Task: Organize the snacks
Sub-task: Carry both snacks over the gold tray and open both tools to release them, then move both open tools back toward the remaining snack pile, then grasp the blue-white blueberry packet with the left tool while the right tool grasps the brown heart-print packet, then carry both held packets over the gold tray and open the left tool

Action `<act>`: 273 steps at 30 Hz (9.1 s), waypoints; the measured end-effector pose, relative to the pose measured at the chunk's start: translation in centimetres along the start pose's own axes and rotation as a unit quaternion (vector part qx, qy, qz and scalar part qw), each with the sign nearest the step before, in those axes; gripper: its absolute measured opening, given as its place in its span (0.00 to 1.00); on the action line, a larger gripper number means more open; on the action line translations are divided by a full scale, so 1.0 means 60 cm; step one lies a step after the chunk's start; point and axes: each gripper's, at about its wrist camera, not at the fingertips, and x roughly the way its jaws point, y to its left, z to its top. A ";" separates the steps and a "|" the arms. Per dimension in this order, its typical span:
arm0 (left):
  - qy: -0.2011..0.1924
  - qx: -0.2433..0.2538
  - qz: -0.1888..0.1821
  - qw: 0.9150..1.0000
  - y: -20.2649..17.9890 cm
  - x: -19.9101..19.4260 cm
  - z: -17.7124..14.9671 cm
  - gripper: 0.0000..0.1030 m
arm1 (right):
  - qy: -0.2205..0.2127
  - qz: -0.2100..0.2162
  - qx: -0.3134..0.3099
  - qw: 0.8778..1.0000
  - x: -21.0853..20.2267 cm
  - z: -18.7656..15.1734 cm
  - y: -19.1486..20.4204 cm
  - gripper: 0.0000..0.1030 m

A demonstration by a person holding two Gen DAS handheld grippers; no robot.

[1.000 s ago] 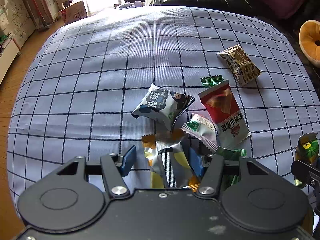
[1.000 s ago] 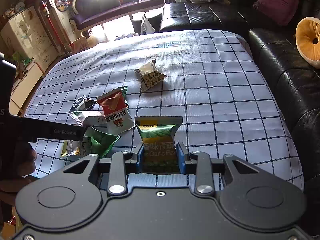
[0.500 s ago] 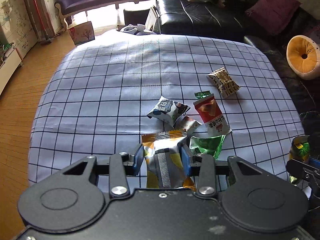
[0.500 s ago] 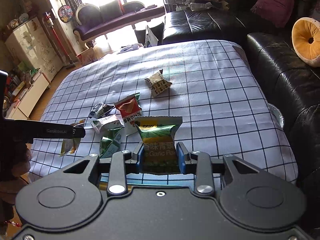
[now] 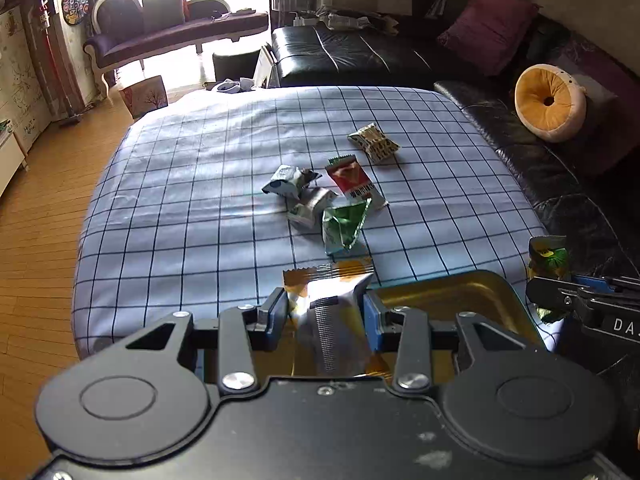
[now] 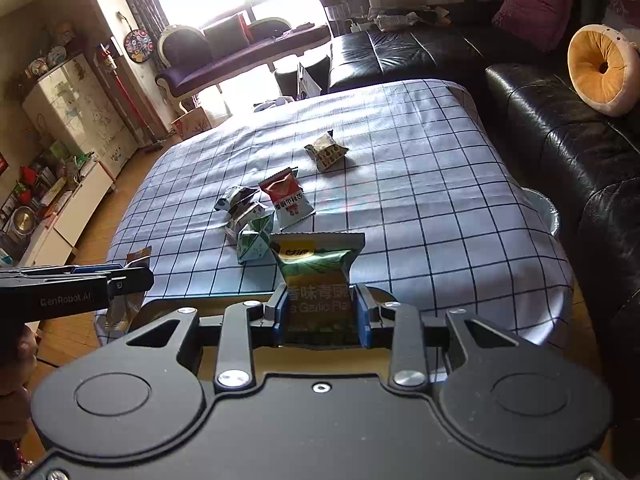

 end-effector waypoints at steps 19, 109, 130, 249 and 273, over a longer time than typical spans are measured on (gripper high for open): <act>0.039 -0.009 0.005 0.999 -0.042 0.021 -0.111 0.40 | -0.006 -0.033 -0.035 0.999 -0.038 -0.100 0.022 0.42; 0.010 0.049 0.095 0.994 0.012 0.030 -0.031 0.54 | 0.150 -0.073 -0.108 0.980 0.037 -0.010 0.087 0.43; 0.016 0.041 0.081 0.996 0.056 0.165 0.123 0.54 | 0.137 -0.065 -0.122 0.981 0.134 0.093 0.088 0.43; 0.039 -0.029 0.004 0.999 0.124 0.265 0.205 0.46 | 0.080 -0.049 -0.127 0.987 0.328 0.274 0.046 0.40; 0.018 -0.022 -0.031 0.999 0.038 -0.016 -0.045 0.46 | -0.038 -0.034 -0.099 0.994 -0.039 0.025 0.073 0.40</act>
